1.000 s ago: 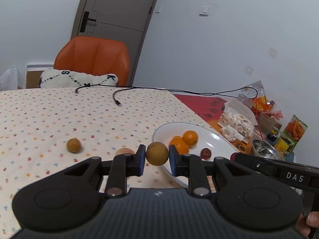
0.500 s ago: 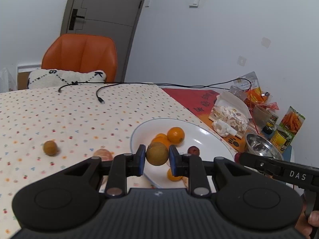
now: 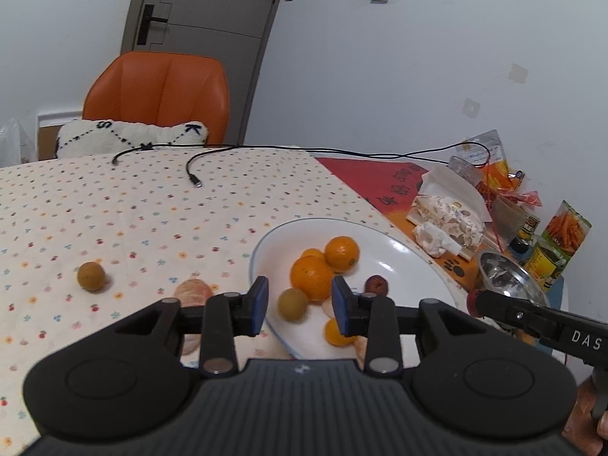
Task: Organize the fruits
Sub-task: 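Open the right tool to drop the plum while the left tool drops the brown fruit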
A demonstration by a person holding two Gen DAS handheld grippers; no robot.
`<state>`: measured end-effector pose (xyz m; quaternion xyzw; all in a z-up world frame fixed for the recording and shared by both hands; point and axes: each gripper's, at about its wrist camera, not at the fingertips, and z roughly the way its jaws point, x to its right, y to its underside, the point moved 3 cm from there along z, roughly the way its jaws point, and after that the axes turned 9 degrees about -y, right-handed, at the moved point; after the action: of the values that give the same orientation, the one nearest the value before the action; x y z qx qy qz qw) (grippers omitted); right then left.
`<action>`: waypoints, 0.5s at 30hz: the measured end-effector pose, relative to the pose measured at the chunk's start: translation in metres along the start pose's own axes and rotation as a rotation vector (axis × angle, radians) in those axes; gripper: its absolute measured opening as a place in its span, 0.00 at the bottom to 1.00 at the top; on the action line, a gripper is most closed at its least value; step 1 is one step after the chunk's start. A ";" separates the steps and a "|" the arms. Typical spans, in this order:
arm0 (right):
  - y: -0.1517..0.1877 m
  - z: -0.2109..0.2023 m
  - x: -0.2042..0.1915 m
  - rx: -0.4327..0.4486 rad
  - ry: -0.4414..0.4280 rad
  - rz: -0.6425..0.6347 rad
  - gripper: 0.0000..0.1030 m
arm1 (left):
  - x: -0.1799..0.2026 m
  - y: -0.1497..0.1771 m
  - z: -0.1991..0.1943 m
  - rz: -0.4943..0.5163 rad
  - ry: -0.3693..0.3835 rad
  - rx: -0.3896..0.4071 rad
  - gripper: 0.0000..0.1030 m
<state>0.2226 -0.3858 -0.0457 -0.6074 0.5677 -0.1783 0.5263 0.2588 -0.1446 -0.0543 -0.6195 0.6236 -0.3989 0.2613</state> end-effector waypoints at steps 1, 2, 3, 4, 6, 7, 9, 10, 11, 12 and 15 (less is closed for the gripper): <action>-0.001 0.001 0.000 0.001 0.000 0.002 0.21 | -0.002 0.000 0.000 -0.003 -0.007 -0.003 0.39; -0.001 0.003 -0.001 0.003 0.001 0.004 0.21 | -0.004 0.000 -0.001 -0.008 -0.014 -0.005 0.45; -0.002 0.004 -0.002 0.007 0.002 0.004 0.21 | -0.006 0.000 -0.001 -0.015 -0.021 -0.004 0.50; -0.003 0.005 -0.002 0.012 0.003 0.005 0.24 | -0.008 -0.001 -0.002 -0.021 -0.027 -0.002 0.51; -0.005 0.006 -0.005 0.016 0.001 -0.001 0.27 | -0.011 -0.002 -0.005 -0.024 -0.032 0.005 0.55; -0.006 0.007 -0.007 0.018 -0.002 -0.007 0.27 | -0.012 -0.003 -0.006 -0.021 -0.034 0.009 0.56; -0.006 0.006 -0.009 0.022 -0.008 -0.015 0.27 | -0.014 -0.004 -0.009 -0.015 -0.042 0.018 0.62; -0.006 0.006 -0.009 0.022 -0.008 -0.014 0.27 | -0.015 -0.004 -0.010 -0.013 -0.050 0.024 0.64; -0.006 0.006 -0.009 0.022 -0.007 -0.009 0.27 | -0.016 -0.005 -0.012 -0.011 -0.056 0.031 0.67; -0.006 0.006 -0.008 0.021 -0.004 -0.003 0.27 | -0.018 -0.005 -0.014 -0.012 -0.061 0.037 0.69; -0.005 0.004 -0.007 0.019 0.000 0.013 0.27 | -0.025 -0.006 -0.017 -0.020 -0.074 0.045 0.71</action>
<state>0.2266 -0.3790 -0.0410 -0.5985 0.5700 -0.1802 0.5333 0.2510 -0.1171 -0.0442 -0.6340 0.5982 -0.3921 0.2939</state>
